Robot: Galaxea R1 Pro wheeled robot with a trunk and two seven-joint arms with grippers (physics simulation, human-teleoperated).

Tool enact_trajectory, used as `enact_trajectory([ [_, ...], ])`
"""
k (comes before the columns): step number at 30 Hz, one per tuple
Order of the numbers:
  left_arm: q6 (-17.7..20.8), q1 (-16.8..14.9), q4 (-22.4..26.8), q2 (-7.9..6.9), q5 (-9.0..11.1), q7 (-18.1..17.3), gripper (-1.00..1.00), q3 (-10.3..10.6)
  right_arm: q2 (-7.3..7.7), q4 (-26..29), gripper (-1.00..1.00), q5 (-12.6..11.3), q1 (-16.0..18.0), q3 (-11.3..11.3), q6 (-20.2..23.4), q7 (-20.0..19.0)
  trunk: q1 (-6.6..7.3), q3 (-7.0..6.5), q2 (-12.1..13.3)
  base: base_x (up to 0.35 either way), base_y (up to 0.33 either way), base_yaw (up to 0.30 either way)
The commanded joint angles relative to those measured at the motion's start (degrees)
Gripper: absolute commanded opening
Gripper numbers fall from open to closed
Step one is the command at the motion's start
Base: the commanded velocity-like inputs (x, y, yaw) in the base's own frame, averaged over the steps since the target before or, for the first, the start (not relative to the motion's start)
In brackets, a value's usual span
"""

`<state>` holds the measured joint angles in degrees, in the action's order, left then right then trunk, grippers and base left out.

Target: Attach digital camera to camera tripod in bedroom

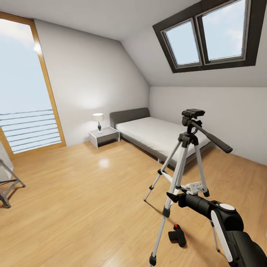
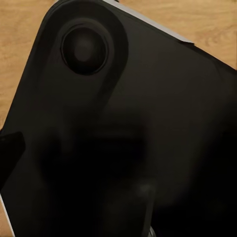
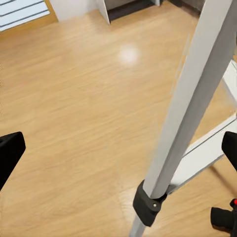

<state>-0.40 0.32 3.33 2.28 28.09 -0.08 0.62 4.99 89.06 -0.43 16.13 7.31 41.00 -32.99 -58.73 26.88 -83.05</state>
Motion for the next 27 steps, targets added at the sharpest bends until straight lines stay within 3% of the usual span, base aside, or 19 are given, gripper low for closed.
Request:
enact_trajectory([
  [1, -0.04, 0.03, 0.10, 0.01, 0.30, -0.01, 1.00, 0.08, -0.02, 0.06, 1.00, -0.03, 0.04, 0.07, 0.38, -0.23, 0.00, 0.05, -0.03, 0.000, 0.118, 0.000],
  [15, -0.04, 0.03, 0.10, 0.01, 0.37, 0.01, 1.00, 0.08, 0.00, 0.06, 1.00, -0.01, 0.04, 0.61, 0.22, 0.04, 0.00, 0.05, -0.03, 0.000, 0.033, 0.000],
  [27, -0.04, 0.03, 0.10, 0.01, 0.38, 0.04, 1.00, 0.02, -0.16, 0.08, 1.00, 0.24, 0.04, 7.11, 0.09, 0.40, 0.00, 0.05, -0.03, 0.000, 0.002, 0.000],
])
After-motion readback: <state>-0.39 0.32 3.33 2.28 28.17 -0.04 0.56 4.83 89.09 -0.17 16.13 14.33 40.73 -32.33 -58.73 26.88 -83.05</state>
